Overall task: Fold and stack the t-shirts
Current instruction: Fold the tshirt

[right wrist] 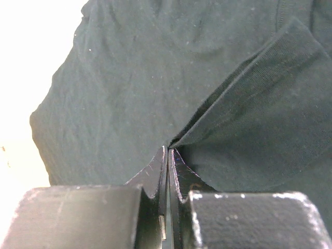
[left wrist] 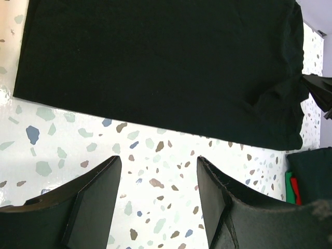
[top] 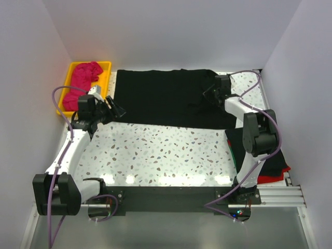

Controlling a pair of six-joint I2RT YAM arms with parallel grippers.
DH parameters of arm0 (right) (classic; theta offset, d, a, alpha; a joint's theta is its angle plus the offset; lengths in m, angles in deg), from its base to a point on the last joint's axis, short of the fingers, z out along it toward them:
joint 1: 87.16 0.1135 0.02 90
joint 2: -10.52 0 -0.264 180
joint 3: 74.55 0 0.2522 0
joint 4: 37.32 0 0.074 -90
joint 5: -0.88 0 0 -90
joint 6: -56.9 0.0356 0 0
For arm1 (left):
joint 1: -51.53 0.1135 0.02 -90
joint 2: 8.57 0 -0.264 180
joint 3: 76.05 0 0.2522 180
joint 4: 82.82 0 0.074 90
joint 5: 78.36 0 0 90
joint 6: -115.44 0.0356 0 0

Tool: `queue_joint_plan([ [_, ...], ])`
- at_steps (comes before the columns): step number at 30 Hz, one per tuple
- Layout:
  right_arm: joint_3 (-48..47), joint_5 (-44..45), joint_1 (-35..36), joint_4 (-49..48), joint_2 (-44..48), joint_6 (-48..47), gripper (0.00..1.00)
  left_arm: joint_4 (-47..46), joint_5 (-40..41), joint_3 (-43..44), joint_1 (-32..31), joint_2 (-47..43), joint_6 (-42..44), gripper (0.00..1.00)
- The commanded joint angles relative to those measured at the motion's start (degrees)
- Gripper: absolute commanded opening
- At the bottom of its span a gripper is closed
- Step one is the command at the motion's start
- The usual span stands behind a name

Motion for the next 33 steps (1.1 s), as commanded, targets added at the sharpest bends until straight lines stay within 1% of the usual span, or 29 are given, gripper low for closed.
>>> queue_joint_plan([
  [1,-3.83,-0.23,0.57,0.18,-1.69,-1.92,0.0,-1.88,-0.7,-0.16,0.1,0.34,1.57,0.65],
  [5,-6.03,-1.02,0.83,0.18,-3.71,-2.71,0.0,-1.89,-1.05,-0.16,0.19,0.69,1.48,0.65],
  [6,-6.91,-1.02,0.83,1.75,-4.15,-2.89,0.0,-1.88,-1.22,-0.16,0.19,0.78,1.48,0.65],
  [11,-8.06,-1.2,0.92,2.38,-6.09,-3.76,0.0,-1.97,-1.49,-0.25,0.1,1.39,1.4,0.65],
  [12,-8.15,-0.59,0.92,2.47,-6.27,-4.03,0.0,-2.15,-1.66,-0.25,0.19,1.57,1.31,0.65],
  [13,-8.93,-0.41,1.01,2.99,-6.53,-4.38,0.03,-2.15,-1.84,-0.25,0.1,2.01,1.22,0.65],
  [14,-9.46,-0.4,0.84,3.61,-6.97,-5.25,0.12,-2.15,-1.93,-0.25,0.19,2.27,0.87,0.65],
  [16,-11.92,-0.67,0.92,4.93,-7.58,-6.83,0.23,-2.41,-1.93,0.02,0.1,3.41,0.08,0.65],
  [17,-12.88,-1.45,0.84,5.1,-8.02,-8.76,0.31,-2.67,-2.1,0.19,0.1,3.85,-1.4,0.65],
  [18,-15.77,-2.16,0.92,5.63,-9.07,-9.73,0.42,-3.2,-2.45,0.45,0.1,4.38,-2.46,0.65],
  [19,-17.27,-4.08,0.84,7.29,-9.78,-10.79,0.49,-4.94,-3.24,0.63,0.1,5.52,-3.43,0.65],
  [20,-18.85,-4.36,0.83,7.83,-10.57,-12.62,0.52,-6.0,-3.86,0.89,0.19,6.4,-6.05,0.65],
  [21,-22.18,-6.62,0.92,10.09,-11.88,-13.34,0.56,-6.89,-4.47,1.16,0.1,8.32,-7.38,0.65],
  [24,-24.93,-8.49,0.84,14.23,-12.07,-15.01,0.58,-11.19,-5.09,2.39,0.19,11.76,-12.22,0.65],
  [26,-23.28,-7.18,0.83,15.12,-9.18,-15.1,0.58,-13.83,-4.83,4.22,0.1,15.88,-14.59,0.63],
  [28,-18.71,-5.6,0.75,16.0,-4.8,-15.28,0.58,-14.63,-4.74,6.34,0.1,20.45,-15.56,0.63],
  [31,-11.33,-4.62,-0.13,15.04,-0.92,-15.37,0.58,-18.05,-4.13,11.6,-2.27,27.04,-16.62,0.61],
  [32,-9.75,-4.62,-0.48,15.04,0.92,-15.11,0.58,-18.06,-4.13,14.93,-3.23,28.89,-16.8,0.61],
  [33,-7.12,-4.71,-0.66,15.04,1.46,-15.02,0.58,-17.97,-4.3,16.7,-3.67,32.65,-16.89,0.6],
])
